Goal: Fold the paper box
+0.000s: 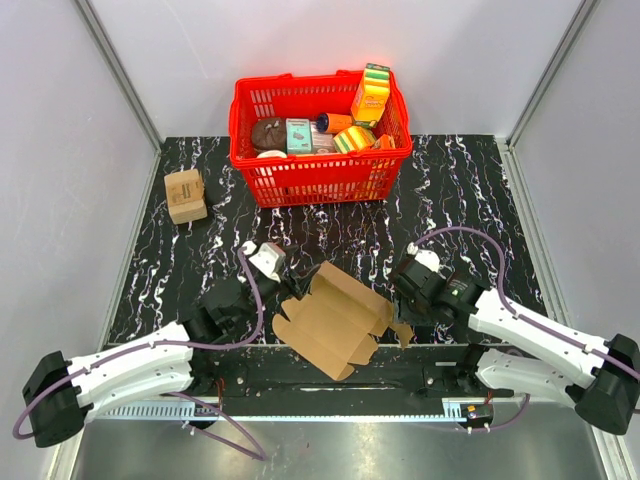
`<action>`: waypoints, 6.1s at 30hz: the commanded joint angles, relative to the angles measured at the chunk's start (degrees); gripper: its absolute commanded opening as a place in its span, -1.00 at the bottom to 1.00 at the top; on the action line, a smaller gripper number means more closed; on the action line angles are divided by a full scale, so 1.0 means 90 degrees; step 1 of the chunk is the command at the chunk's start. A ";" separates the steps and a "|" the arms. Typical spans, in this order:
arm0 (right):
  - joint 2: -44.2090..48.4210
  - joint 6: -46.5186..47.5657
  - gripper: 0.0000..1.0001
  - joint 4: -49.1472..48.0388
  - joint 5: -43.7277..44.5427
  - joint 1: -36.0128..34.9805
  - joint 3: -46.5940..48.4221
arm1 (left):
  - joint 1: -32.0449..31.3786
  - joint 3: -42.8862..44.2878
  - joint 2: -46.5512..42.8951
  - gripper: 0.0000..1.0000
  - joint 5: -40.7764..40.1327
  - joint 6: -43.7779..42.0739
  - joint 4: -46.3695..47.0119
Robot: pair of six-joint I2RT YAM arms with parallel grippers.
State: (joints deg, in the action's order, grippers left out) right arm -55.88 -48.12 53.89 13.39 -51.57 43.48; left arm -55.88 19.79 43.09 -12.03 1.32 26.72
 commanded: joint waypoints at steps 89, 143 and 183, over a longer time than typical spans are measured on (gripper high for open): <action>-0.2541 0.3793 -0.98 -0.2706 0.1550 0.0612 0.1106 | 0.2087 0.4706 0.6180 -0.25 0.3964 -0.0783 -0.3848; -0.0999 0.1909 -0.11 -0.4239 -0.1819 0.2155 0.0228 | 0.2283 0.1248 0.2985 0.29 0.3621 0.0146 0.0977; -0.2570 0.1274 -0.31 -0.4767 -0.1947 0.3279 -0.0340 | 0.1863 0.2615 0.4470 -0.13 0.5448 -0.1202 -0.1152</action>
State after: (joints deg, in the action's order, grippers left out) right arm -78.17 -37.36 12.67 -7.18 -22.44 38.57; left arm -38.81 40.82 82.91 35.42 -7.60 16.16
